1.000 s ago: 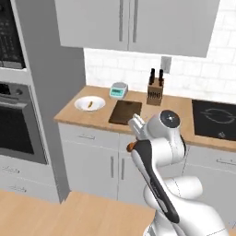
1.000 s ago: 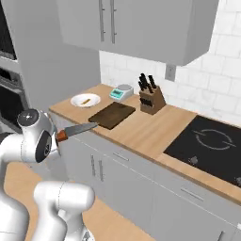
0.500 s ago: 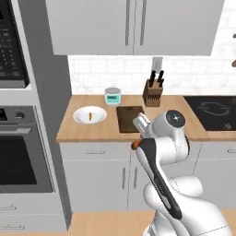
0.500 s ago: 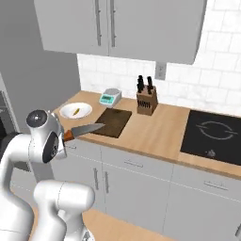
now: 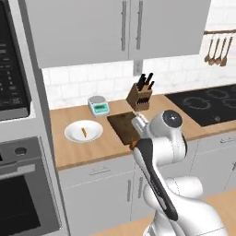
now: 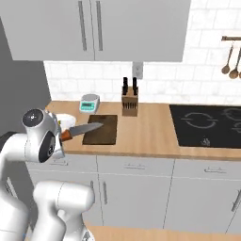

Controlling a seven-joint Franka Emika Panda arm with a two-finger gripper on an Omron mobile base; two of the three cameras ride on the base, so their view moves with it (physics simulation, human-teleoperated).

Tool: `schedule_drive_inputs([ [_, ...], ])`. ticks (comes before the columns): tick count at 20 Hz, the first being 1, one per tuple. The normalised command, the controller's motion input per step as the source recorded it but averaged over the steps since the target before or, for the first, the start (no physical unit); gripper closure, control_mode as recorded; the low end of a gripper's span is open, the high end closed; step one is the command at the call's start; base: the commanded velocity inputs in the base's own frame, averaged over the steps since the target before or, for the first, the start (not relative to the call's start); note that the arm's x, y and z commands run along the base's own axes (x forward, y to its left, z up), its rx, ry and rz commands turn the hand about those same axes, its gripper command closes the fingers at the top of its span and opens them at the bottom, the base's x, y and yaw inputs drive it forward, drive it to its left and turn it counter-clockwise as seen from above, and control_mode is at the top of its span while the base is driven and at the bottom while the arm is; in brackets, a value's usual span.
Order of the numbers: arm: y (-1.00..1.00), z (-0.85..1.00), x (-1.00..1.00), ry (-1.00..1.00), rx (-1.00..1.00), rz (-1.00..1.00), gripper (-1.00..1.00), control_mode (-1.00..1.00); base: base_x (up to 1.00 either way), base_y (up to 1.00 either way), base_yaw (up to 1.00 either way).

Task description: Pick up the knife from the drawer and place it on the cutting board. Then place the meat from the plate to the cutting board.

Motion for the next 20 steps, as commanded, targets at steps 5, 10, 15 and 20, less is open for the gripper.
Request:
schedule_drive_inputs([
  [5,0.0,0.0,0.0,0.0,0.0,0.0,1.0,1.0,0.46,0.46,-0.14],
  [10,0.0,0.0,0.0,0.0,0.0,0.0,1.0,1.0,0.29,0.6,-0.1],
  [15,0.0,0.0,0.0,0.0,0.0,0.0,1.0,1.0,0.5,0.07,-0.04],
  [20,-0.27,0.0,0.19,0.03,0.0,0.01,1.0,-1.0,0.39,-0.1,0.0],
])
